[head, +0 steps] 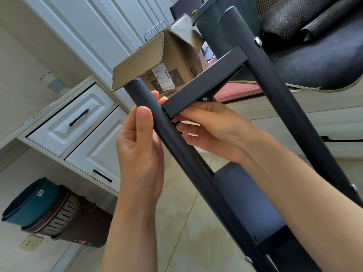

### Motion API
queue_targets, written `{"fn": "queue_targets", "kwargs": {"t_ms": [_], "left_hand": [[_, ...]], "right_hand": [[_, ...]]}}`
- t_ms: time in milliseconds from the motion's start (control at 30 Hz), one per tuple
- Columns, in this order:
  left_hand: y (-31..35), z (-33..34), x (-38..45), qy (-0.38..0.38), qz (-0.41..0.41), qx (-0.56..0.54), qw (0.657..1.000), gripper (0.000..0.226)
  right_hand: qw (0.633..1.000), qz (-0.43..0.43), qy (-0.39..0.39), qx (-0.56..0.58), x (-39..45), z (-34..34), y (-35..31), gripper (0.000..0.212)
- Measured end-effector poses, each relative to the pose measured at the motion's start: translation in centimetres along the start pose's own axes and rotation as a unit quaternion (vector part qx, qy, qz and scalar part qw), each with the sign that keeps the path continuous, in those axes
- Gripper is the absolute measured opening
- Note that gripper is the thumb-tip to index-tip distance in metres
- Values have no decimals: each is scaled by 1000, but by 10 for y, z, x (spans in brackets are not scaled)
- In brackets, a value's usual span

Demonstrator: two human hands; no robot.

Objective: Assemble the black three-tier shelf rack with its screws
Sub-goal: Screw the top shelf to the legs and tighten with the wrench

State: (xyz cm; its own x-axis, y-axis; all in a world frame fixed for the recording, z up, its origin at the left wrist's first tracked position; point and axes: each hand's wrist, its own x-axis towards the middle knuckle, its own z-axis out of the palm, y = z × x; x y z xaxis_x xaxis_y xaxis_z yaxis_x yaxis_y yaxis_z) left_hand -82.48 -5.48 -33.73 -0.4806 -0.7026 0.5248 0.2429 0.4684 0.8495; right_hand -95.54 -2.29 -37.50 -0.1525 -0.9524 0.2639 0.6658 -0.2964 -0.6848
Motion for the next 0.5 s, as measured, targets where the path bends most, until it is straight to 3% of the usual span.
{"fn": "queue_targets", "kwargs": {"t_ms": [233,500], "left_hand": [[1,-1,-3,-5,-4,1,1000,37],[2,-2,-5,-1,-8,5,1000,34]], "right_hand": [[999,46,10,25,-2,8,2,10],[999,-25,19,14,-9,4,1,13]]}}
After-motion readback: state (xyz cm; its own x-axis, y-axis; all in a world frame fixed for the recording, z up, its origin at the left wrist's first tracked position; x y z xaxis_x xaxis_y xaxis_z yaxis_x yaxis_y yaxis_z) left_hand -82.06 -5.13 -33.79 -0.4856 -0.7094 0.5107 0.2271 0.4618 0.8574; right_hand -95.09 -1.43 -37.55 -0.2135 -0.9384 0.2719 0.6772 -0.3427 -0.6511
